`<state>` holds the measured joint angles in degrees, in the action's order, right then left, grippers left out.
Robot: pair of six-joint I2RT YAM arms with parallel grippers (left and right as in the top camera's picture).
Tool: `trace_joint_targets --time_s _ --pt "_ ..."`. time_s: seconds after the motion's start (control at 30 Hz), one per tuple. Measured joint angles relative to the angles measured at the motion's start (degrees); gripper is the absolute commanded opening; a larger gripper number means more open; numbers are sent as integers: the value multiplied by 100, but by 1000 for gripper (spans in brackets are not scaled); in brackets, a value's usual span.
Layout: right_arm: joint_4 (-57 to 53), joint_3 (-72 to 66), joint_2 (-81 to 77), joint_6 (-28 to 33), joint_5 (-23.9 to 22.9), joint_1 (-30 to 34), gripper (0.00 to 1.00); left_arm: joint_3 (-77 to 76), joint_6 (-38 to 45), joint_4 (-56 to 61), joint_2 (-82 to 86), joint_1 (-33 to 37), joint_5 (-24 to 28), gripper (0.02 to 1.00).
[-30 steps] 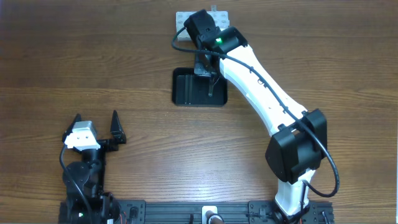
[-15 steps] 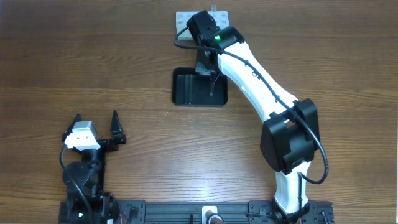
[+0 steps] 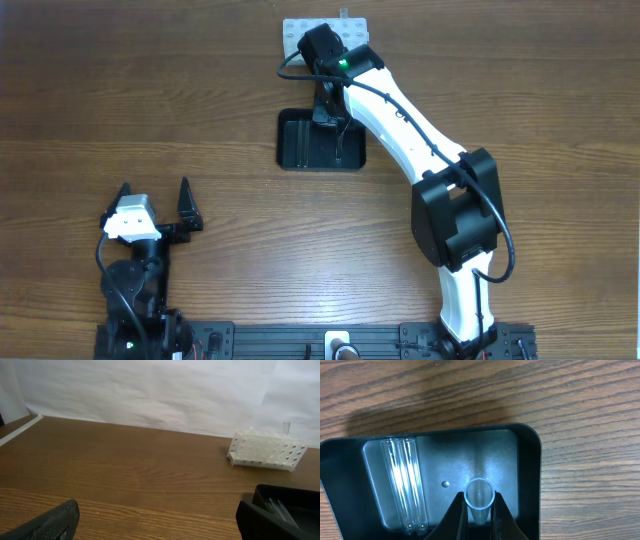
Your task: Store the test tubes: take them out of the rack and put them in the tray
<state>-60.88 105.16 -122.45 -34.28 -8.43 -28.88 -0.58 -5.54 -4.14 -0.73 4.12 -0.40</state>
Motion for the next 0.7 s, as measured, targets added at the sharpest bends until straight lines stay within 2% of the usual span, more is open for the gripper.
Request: trace_joint_targets --time_s 0.7 --pt "13 0 -321 2 -4 0 38 0 0 0 0 0 0 998"
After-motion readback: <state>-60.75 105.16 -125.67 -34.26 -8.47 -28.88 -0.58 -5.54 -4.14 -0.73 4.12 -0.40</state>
